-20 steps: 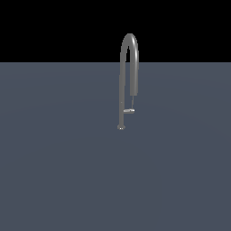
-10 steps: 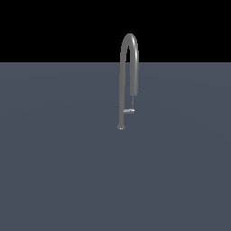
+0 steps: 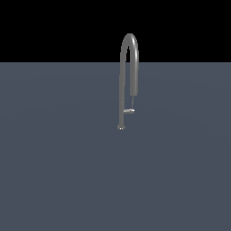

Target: Turn on the faucet by rotating a designated handle.

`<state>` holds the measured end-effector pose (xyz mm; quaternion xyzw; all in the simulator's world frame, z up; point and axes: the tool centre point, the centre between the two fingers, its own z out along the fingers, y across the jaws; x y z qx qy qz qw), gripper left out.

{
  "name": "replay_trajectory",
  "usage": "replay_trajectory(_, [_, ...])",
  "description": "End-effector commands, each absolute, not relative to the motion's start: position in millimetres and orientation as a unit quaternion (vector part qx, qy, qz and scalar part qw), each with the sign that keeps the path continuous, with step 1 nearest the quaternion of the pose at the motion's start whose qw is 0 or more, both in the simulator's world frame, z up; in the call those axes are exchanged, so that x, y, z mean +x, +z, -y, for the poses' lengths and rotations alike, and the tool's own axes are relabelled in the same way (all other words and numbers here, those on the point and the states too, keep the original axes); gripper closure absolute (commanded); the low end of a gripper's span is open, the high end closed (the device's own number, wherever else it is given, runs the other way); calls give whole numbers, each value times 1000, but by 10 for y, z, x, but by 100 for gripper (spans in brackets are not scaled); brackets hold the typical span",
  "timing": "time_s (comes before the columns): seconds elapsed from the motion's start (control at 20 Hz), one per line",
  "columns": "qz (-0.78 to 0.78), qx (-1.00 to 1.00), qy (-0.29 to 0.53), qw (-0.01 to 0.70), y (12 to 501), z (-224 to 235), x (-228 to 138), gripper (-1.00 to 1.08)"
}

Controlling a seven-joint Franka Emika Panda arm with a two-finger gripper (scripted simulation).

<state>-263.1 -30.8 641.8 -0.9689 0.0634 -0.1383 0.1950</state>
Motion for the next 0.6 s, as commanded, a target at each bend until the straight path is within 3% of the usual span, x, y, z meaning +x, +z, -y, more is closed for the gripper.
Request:
replay_trajectory(0.0, [-73,-959,-150,229,6590,449,-2655,108])
replay_trajectory(0.55, [-123,-903,-149,384,6992,1263,-2548,108])
